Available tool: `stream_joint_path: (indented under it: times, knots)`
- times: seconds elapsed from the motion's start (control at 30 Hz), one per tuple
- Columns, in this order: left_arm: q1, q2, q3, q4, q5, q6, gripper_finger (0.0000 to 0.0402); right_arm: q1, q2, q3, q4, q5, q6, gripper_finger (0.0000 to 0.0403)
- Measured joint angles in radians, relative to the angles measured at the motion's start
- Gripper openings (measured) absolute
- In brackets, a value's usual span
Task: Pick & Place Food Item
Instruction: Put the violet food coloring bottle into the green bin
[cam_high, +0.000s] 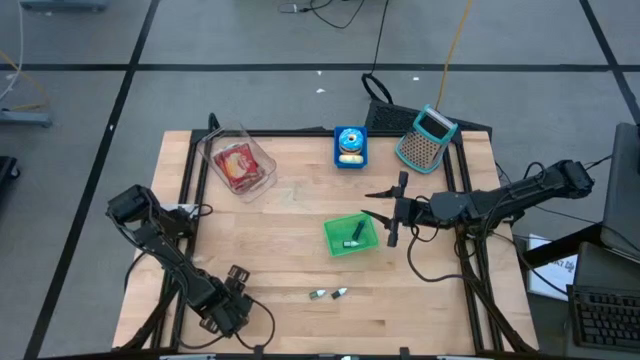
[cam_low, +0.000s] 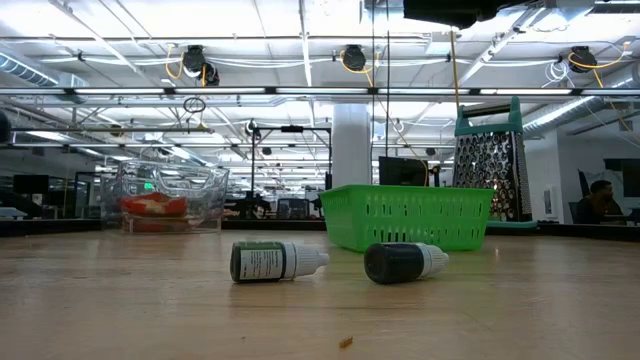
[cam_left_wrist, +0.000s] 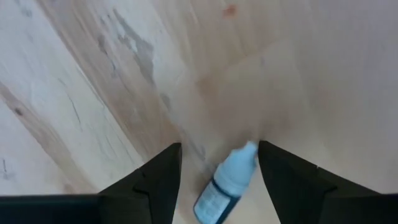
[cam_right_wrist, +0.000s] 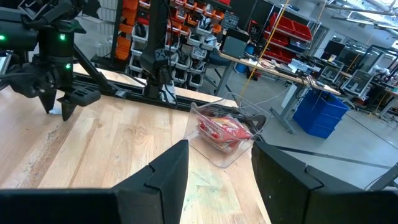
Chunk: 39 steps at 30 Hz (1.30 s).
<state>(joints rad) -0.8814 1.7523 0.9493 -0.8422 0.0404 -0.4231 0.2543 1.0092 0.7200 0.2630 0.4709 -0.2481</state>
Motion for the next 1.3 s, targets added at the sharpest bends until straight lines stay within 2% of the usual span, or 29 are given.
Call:
stream_joint_path:
  times: [0.2,0.43,0.67,0.9,1.3]
  knots:
    - [-0.002,0.001,0.000,-0.061,0.049,0.028,0.0218,0.000,0.000,0.000,0.000,0.000,0.000,0.0164]
    - [-0.002,0.001,0.000,-0.066,0.045,0.090,0.0215,0.000,0.000,0.000,0.000,0.000,0.000,0.0164]
    - [0.018,0.001,-0.003,-0.061,0.042,0.092,0.0154,0.000,0.000,0.000,0.000,0.000,0.000,0.0164]
    - [0.045,0.002,-0.006,0.018,0.000,0.055,0.0098,0.000,0.000,0.000,0.000,0.000,0.000,0.0164]
    - [0.192,0.001,0.002,0.094,-0.011,0.045,0.0086,0.000,0.000,0.000,0.001,0.000,0.000,0.0164]
